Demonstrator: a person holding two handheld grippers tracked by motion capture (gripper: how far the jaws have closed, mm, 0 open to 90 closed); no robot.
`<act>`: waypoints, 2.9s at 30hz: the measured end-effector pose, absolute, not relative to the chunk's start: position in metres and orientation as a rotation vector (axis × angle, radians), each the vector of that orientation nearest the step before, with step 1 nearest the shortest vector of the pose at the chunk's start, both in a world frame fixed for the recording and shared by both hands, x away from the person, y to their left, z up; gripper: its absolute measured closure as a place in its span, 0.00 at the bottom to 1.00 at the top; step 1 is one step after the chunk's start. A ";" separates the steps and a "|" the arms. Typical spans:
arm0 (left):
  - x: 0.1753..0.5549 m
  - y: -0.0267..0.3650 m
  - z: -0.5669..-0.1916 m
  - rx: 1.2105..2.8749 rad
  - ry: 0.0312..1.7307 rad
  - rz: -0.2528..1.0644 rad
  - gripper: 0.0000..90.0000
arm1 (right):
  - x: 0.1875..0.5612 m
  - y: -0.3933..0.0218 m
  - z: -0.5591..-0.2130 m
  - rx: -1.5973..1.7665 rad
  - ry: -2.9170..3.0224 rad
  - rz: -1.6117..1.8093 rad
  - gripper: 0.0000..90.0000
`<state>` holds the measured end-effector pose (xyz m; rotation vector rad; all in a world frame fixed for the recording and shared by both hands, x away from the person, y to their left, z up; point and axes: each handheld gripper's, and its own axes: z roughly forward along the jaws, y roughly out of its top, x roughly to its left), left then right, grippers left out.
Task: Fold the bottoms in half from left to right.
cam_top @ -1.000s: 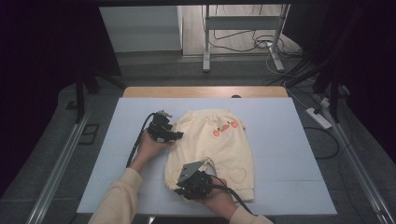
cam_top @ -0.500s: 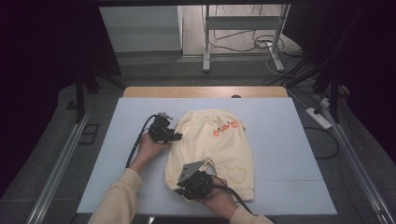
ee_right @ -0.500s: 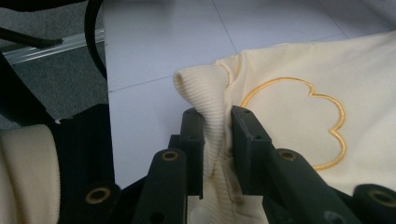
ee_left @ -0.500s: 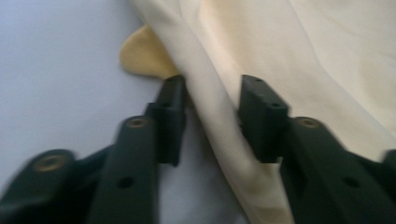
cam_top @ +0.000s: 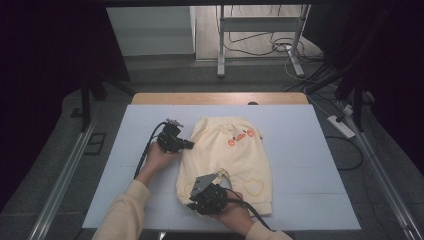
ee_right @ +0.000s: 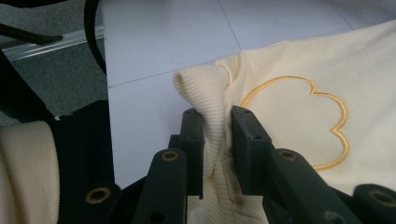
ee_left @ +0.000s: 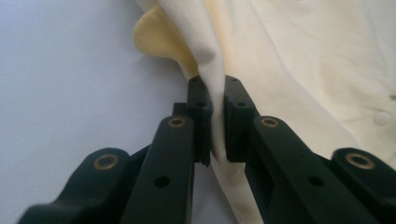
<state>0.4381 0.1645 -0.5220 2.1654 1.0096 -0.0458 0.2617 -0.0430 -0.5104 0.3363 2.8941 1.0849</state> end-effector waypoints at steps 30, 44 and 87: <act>0.424 0.178 -0.489 2.115 0.935 -0.048 0.93 | 0.256 -0.037 -0.502 0.305 2.884 1.133 0.83; 0.418 0.194 -0.467 2.046 0.918 -0.041 0.94 | 0.249 -0.031 -0.485 0.251 2.839 1.215 0.83; 0.402 0.216 -0.429 1.963 0.938 0.007 0.94 | 0.240 -0.025 -0.455 0.183 2.750 1.378 0.83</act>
